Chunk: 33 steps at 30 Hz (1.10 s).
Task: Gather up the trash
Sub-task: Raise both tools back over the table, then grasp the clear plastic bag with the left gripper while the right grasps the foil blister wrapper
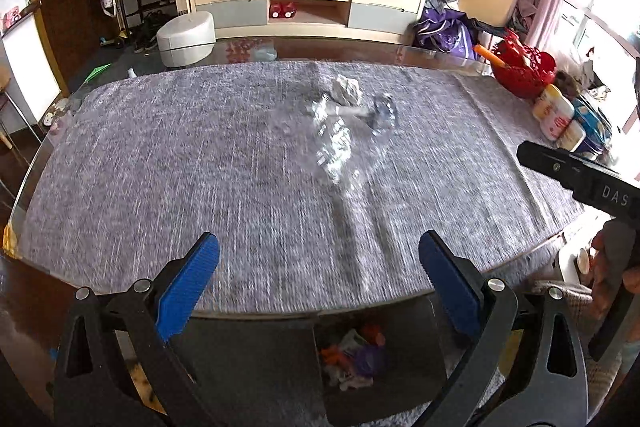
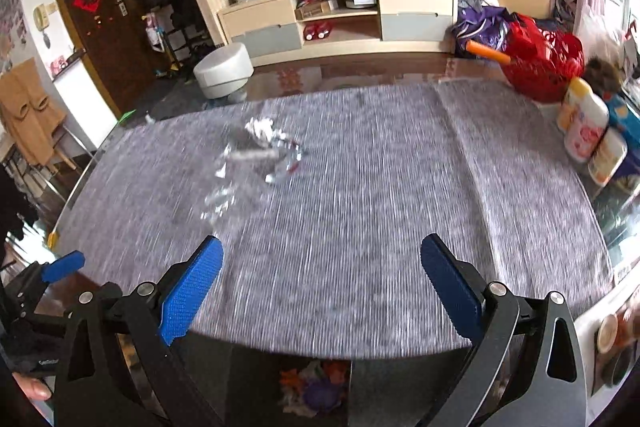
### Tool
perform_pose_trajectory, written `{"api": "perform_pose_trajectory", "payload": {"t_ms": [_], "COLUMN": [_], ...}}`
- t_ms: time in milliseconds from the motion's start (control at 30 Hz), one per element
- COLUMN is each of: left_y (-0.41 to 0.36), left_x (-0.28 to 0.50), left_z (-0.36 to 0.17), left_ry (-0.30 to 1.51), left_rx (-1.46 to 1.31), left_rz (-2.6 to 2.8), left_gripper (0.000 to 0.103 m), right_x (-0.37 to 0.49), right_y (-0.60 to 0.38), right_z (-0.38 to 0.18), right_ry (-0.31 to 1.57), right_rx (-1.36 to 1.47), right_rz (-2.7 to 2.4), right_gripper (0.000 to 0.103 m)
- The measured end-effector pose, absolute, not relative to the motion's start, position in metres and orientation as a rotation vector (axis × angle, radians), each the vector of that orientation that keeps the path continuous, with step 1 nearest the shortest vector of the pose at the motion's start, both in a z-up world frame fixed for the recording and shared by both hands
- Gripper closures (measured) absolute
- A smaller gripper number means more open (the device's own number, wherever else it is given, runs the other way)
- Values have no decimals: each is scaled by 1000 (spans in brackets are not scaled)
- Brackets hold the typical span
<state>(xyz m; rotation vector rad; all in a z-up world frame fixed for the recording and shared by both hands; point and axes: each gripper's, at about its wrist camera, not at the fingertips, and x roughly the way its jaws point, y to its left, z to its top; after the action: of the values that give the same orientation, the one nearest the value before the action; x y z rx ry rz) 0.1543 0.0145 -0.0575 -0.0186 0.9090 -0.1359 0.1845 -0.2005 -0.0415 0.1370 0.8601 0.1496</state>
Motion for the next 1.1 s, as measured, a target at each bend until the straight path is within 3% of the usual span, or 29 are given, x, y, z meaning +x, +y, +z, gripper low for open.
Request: {"api": "perform_pose_trajectory", "payload": {"t_ms": [500, 800, 1000, 1100], "left_y": [15, 15, 13, 10], "left_x": [255, 297, 309, 309], "left_z": [-97, -130, -147, -151], "left_ry": [980, 1027, 1052, 1053], "left_rx": [-25, -35, -46, -41], "left_rz": [-138, -163, -207, -223], "left_gripper": [8, 10, 30, 32], "right_x": [290, 335, 346, 343], "right_y": [-170, -149, -143, -138], "right_z": [-84, -118, -142, -140], "right_ry": [885, 974, 1029, 1014], "right_rx": [138, 147, 133, 112], "right_rz": [156, 200, 214, 211], "right_gripper": [7, 25, 43, 50]}}
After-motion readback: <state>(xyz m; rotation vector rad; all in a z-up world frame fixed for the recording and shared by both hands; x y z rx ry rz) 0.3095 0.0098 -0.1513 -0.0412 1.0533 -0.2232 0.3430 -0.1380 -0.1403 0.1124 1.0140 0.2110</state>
